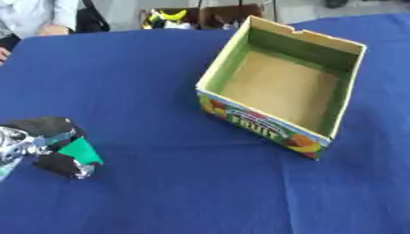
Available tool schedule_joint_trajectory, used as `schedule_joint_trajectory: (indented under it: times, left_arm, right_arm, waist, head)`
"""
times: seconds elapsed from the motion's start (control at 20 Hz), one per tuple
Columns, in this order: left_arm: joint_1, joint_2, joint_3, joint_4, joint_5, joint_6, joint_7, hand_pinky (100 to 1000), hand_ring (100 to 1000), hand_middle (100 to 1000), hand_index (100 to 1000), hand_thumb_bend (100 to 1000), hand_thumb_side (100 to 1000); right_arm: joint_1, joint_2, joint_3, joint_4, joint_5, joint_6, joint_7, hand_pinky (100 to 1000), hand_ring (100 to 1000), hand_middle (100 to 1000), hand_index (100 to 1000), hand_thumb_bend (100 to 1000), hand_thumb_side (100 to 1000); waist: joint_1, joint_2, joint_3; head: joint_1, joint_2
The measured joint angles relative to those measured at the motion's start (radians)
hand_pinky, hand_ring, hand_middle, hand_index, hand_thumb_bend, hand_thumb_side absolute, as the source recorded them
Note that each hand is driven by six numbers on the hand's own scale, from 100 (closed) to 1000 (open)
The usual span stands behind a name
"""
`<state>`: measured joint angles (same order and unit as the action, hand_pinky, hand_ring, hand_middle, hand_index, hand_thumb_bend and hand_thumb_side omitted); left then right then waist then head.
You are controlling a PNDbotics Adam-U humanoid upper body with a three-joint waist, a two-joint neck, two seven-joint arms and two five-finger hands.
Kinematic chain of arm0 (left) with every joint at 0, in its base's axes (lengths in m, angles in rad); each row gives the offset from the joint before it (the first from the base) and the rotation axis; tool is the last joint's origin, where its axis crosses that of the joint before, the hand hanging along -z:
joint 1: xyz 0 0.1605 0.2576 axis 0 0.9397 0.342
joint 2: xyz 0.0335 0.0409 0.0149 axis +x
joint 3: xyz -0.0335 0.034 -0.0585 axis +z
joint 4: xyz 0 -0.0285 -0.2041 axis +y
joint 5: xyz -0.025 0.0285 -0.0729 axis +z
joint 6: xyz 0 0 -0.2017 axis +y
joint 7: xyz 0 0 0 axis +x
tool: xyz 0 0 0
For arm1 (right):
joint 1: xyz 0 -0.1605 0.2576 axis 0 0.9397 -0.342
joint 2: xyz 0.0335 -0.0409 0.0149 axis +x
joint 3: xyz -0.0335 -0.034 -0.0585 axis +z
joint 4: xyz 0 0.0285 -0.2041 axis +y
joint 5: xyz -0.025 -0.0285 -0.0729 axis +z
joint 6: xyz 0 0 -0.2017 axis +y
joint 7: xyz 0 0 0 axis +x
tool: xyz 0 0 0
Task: Pick up objects on the table and place them in the box.
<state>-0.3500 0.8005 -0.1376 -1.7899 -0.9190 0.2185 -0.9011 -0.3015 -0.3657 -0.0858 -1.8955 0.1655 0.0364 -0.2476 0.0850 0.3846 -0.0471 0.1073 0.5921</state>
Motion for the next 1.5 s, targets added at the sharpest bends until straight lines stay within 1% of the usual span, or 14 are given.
schedule_joint_trajectory:
  times: [0.1,0.3,0.6,0.8,1.0,1.15,1.3,1.5]
  left_arm:
    - [-0.002,0.000,0.001,-0.003,-0.006,0.003,0.000,284,449,480,752,143,646]
    - [-0.010,0.001,0.008,-0.013,-0.021,0.006,0.000,247,430,482,748,100,657]
    - [-0.046,0.016,0.024,-0.048,-0.035,0.006,0.000,231,422,478,746,100,694]
    - [-0.103,0.036,0.031,-0.073,-0.041,-0.001,-0.001,232,422,483,746,100,706]
    - [-0.202,0.040,0.030,-0.080,-0.034,-0.022,-0.002,225,418,483,744,100,709]
    - [-0.304,0.032,0.014,-0.070,-0.020,-0.044,-0.004,219,415,479,743,100,709]
    - [-0.415,-0.003,-0.011,-0.035,-0.006,-0.069,-0.006,210,410,472,742,100,703]
    - [-0.547,-0.073,-0.047,0.036,0.006,-0.100,-0.007,204,405,466,740,100,700]
  right_arm:
    - [0.002,0.000,0.000,0.000,0.000,0.000,0.000,872,894,754,896,100,1000]
    - [0.003,0.000,0.000,0.000,0.000,0.000,-0.001,873,895,755,895,100,1000]
    - [0.009,0.000,0.000,0.000,0.000,0.000,-0.001,873,895,754,895,100,1000]
    - [0.013,0.000,0.000,0.000,0.000,0.000,-0.001,873,895,754,896,100,1000]
    - [0.020,0.000,0.001,0.001,0.000,0.000,0.000,873,895,754,896,100,1000]
    - [0.020,-0.001,0.005,0.003,0.000,0.000,0.003,873,895,754,896,100,1000]
    - [0.020,-0.002,0.012,0.003,0.000,-0.001,0.010,873,895,754,896,100,1000]
    - [0.020,-0.004,0.020,0.003,0.000,-0.002,0.018,873,895,754,896,100,1000]
  waist:
    - [0.001,-0.001,0.001]
    - [0.006,-0.005,0.004]
    - [0.013,-0.015,0.004]
    - [0.021,-0.026,0.005]
    - [0.032,-0.036,0.001]
    - [0.038,-0.048,-0.006]
    - [0.045,-0.060,-0.021]
    - [0.055,-0.069,-0.042]
  head:
    - [0.000,0.000]
    - [-0.001,0.000]
    - [-0.005,0.001]
    - [-0.008,0.006]
    - [-0.014,0.014]
    - [-0.014,0.019]
    - [-0.013,0.022]
    - [-0.008,0.022]
